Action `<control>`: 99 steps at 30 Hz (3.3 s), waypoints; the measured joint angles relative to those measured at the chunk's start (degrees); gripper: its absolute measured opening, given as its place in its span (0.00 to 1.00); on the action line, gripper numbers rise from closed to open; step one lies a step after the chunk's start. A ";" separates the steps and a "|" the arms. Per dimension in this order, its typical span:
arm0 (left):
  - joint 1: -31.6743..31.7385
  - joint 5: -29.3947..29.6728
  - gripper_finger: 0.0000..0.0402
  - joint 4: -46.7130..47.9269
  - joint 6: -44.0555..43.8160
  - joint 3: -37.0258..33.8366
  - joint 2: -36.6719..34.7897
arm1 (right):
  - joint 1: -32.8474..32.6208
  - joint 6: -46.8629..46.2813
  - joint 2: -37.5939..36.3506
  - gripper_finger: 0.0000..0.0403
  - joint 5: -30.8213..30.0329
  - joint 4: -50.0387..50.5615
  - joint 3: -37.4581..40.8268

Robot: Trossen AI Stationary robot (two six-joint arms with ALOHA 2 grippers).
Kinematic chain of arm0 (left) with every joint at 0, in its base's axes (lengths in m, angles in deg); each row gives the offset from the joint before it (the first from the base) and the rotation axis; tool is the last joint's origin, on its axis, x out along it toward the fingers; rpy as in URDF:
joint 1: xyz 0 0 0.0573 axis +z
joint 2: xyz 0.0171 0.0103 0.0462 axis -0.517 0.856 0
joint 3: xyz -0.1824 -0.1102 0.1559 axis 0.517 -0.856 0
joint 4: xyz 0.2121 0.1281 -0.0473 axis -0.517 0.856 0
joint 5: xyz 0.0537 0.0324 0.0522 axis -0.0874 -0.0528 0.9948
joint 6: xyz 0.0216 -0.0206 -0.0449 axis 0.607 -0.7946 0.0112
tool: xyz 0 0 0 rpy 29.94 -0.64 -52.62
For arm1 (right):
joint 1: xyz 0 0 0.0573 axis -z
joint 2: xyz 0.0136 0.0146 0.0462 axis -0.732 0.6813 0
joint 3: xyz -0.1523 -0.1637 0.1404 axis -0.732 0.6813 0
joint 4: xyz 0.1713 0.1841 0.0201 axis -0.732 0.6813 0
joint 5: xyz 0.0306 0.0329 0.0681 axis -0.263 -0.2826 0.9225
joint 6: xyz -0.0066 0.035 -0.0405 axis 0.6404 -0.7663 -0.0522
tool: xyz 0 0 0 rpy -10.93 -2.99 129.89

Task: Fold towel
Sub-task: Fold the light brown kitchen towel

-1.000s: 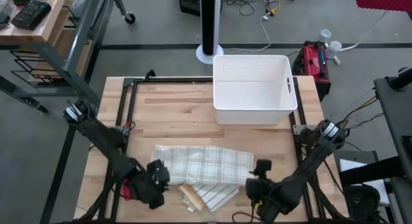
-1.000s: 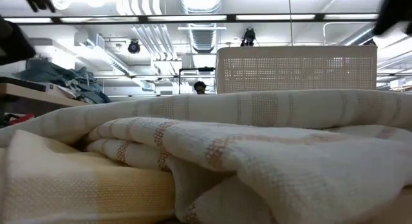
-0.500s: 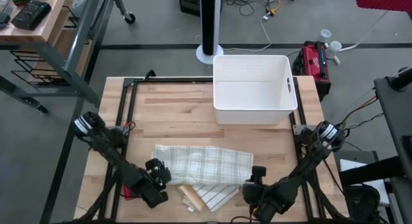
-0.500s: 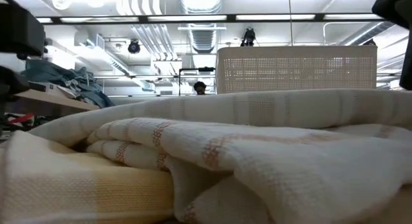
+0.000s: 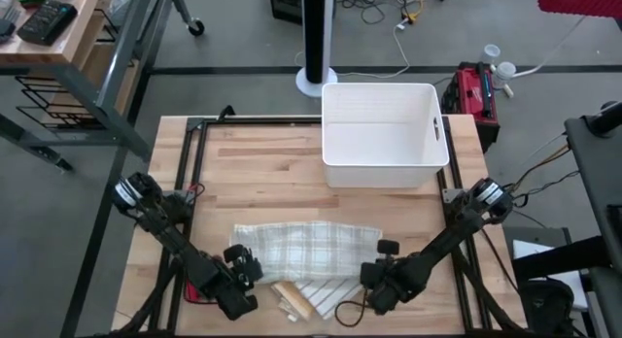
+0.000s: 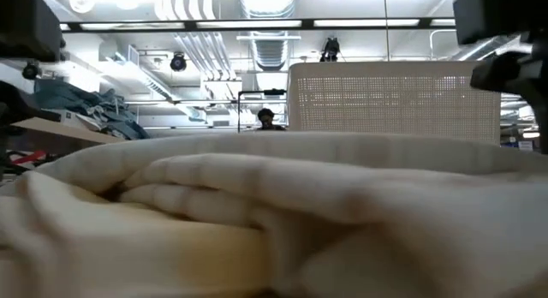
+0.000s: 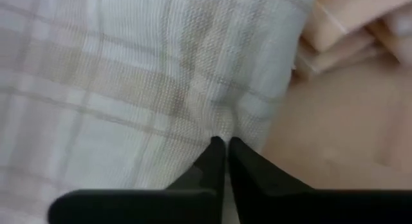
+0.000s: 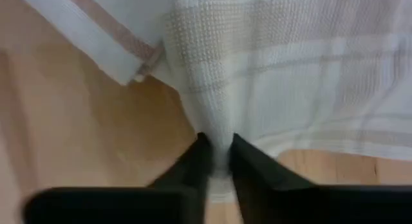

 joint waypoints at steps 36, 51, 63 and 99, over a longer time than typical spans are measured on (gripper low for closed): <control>-0.79 -5.80 0.00 -11.73 0.40 3.72 0.24 | -11.99 -22.62 -0.34 0.28 0.77 23.15 -11.40; -0.90 -3.95 0.24 -17.46 3.40 3.77 0.20 | -14.80 -27.04 -0.44 0.47 -17.59 21.97 -12.06; -0.99 -0.43 0.33 -17.27 3.98 4.60 0.13 | -14.42 -26.97 -0.42 0.46 -24.92 19.11 -12.12; 12.50 18.94 0.19 -18.48 40.64 19.11 0.13 | -9.30 -35.39 -4.42 0.35 -21.14 21.19 -12.23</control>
